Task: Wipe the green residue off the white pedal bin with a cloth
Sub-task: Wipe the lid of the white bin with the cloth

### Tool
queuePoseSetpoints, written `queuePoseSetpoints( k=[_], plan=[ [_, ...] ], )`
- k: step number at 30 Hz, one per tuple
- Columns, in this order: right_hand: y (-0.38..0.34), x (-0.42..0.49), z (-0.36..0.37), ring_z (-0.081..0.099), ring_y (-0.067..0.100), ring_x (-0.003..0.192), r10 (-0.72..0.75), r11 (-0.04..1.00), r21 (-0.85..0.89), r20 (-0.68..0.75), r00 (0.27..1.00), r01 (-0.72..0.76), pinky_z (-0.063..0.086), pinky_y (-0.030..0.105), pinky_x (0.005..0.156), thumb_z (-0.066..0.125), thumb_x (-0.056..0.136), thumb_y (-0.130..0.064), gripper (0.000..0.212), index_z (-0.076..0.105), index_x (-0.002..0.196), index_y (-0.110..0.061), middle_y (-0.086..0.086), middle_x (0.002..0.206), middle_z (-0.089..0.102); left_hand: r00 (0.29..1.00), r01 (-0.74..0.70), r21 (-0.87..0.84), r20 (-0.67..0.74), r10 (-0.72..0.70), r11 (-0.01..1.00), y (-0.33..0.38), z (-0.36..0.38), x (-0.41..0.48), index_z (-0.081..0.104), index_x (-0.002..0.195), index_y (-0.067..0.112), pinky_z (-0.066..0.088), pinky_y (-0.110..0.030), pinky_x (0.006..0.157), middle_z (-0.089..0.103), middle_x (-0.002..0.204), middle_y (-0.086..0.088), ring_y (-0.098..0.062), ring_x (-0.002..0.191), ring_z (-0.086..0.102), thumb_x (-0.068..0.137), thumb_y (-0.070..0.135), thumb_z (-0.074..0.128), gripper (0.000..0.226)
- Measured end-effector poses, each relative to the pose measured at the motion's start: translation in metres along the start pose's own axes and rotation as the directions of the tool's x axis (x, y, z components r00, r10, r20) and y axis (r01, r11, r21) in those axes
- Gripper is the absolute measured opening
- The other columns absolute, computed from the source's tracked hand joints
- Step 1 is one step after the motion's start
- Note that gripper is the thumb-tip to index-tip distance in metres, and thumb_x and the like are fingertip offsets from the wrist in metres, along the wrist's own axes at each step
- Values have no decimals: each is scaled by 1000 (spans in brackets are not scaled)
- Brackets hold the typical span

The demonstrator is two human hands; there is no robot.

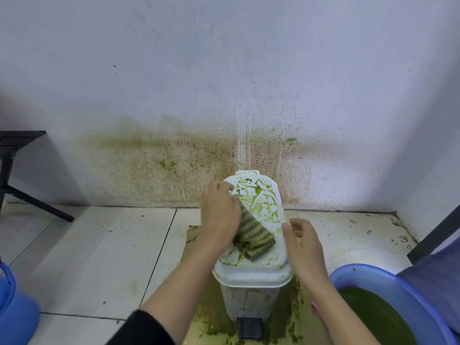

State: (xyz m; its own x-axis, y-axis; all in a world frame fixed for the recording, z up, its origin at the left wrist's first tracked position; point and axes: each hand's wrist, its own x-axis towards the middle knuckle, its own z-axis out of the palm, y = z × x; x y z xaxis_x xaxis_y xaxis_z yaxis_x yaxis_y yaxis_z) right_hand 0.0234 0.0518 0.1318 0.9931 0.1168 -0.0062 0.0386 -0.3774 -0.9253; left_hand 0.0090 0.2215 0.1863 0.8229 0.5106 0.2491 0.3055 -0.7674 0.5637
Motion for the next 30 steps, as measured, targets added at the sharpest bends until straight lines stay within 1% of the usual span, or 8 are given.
queuePoseSetpoints(
  k=[3, 6, 15, 17, 19, 23, 27, 30],
  plan=[
    [14, 6, 24, 43, 17, 133, 11, 997, -70, 28, 1000, -9, 37, 38, 107, 38, 101, -47, 53, 37, 147, -21, -2, 146, 42, 987, 10, 174, 154, -37, 985, 20, 38, -22, 21, 153, 2, 14, -40, 122, 20, 161, -17, -32, 149, 15, 103, 49, 30, 69],
    [18, 11, 37, 39, 17, 138, 55, 996, -67, 16, 998, -54, 35, 39, 108, 31, 102, -48, 53, 34, 150, -24, -3, 153, 36, 947, 50, 330, 284, -149, 943, 18, 54, -21, -10, 153, -4, -4, -42, 123, -9, 163, -22, -34, 152, -11, 104, 51, 19, 80],
    [23, 15, 40, 36, 11, 140, 44, 998, 40, -18, 999, -43, 32, 38, 112, 34, 101, -51, 51, 39, 148, -32, -11, 153, 38, 875, -228, 110, 458, 155, 967, -40, 38, 23, 1, 158, 17, -11, -32, 121, -13, 166, 0, -16, 151, -18, 105, 49, 22, 66],
    [26, 11, 39, 36, 10, 140, 55, 997, 63, -20, 998, -54, 32, 38, 113, 36, 100, -51, 50, 40, 147, -33, -12, 153, 39, 900, -188, 118, 418, 123, 975, -37, 37, 16, 5, 158, 20, -7, -35, 123, -16, 165, 1, -18, 152, -17, 104, 49, 25, 64],
    [26, 7, 37, 32, 6, 141, 35, 997, 74, -23, 999, -34, 29, 33, 112, 38, 100, -50, 47, 41, 145, -36, -14, 154, 36, 933, -4, 105, 358, -34, 995, -30, 41, 0, 3, 158, 18, 1, -39, 125, -19, 164, -3, -22, 152, -14, 106, 42, 25, 62],
    [22, 5, 37, 33, -5, 135, 9, 989, 147, -26, 1000, -5, 26, 22, 104, 43, 99, -45, 40, 46, 139, -44, -21, 153, 35, 910, 197, 94, 353, -217, 976, -30, 58, 17, -10, 155, 6, 4, -43, 125, -15, 164, -14, -31, 153, -9, 106, 30, 21, 63],
    [24, 8, 39, 37, -38, 97, 37, 958, 285, -36, 999, -25, 30, 16, 94, 51, 98, -37, 34, 54, 131, -45, -23, 148, 42, 942, 174, 153, 262, -210, 973, -31, 80, 82, -2, 157, 6, 4, -43, 125, -3, 166, -14, -30, 153, -1, 106, 37, 18, 63],
    [26, 14, 40, 41, -31, 105, 30, 959, 281, -33, 999, -20, 32, 13, 90, 50, 97, -41, 32, 54, 129, -48, -25, 147, 43, 957, -59, 227, 291, -10, 972, -19, 89, 122, 4, 157, 7, 4, -44, 125, 4, 166, -12, -27, 153, 3, 106, 39, 14, 61]
  ],
)
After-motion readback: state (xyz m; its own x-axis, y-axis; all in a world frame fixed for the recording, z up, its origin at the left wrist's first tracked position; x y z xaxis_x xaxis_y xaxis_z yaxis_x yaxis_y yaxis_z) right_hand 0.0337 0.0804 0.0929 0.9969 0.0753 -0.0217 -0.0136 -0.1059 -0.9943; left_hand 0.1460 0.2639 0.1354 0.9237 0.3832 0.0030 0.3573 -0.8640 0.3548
